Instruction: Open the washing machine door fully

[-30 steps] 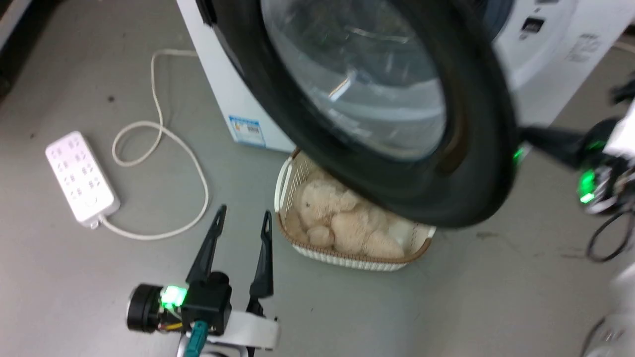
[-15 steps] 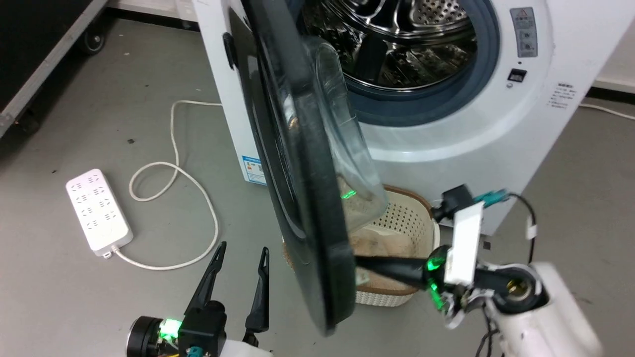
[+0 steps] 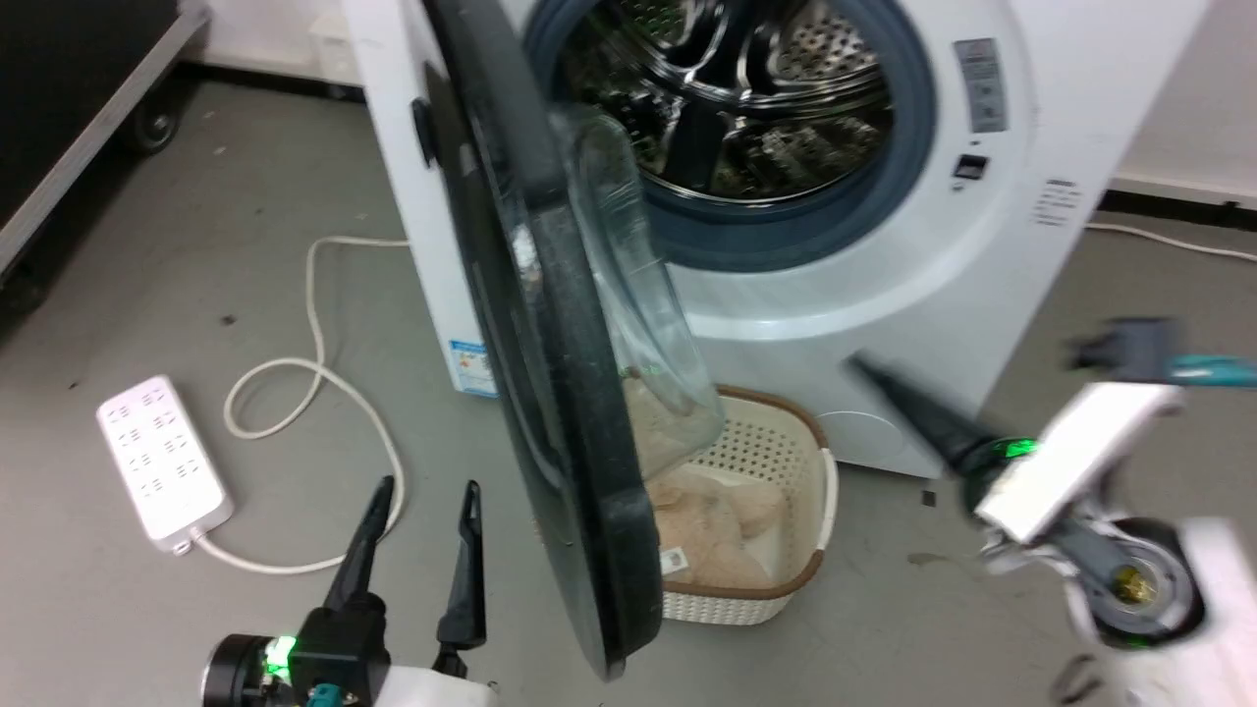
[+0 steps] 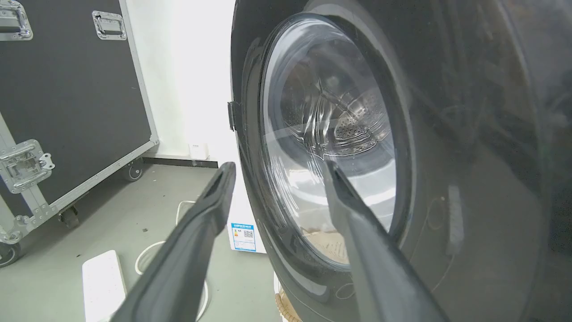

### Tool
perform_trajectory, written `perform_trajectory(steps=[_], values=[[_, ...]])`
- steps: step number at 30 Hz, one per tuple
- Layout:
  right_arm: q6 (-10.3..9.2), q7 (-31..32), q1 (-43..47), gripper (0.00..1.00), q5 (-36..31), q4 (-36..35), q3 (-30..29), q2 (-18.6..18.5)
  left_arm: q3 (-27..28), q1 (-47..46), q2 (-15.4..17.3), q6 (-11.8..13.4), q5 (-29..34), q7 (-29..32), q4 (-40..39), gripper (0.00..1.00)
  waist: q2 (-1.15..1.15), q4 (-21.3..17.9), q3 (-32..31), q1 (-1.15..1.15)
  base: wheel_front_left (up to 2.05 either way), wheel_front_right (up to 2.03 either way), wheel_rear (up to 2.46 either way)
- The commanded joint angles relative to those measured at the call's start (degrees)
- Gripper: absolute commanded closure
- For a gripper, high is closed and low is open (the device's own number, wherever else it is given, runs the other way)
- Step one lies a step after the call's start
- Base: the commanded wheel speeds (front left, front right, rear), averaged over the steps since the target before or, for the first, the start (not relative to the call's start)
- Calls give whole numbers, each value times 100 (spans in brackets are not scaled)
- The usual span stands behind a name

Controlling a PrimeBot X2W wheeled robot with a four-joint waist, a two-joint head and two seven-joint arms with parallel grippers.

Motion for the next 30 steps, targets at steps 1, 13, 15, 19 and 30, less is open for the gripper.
perform_trajectory(steps=[1,13,15,19,30], values=[[-2,-658,221,0,-615,-466,-13,-299,79,13,-36,-24,-42,-32,-19,0,0,-152,-76,0,0,0,0],[-2,-4197,1790,0,-4655,-1250,-406,-891,361,132,-104,-133,-38,-32,-35,0,0,-547,-183,0,0,0,0],[-2,-4348,2128,0,-5054,-1245,-633,-536,383,152,-113,-154,-29,-32,-19,0,0,-571,-183,0,0,0,0],[-2,-4546,2648,0,-5646,-1202,-945,61,367,214,-127,-207,17,-32,66,0,0,-579,-188,0,0,0,0],[-2,-4818,3001,0,-5914,-1115,-1159,522,385,244,-144,-267,111,-32,339,0,0,-569,-210,0,0,0,0]])
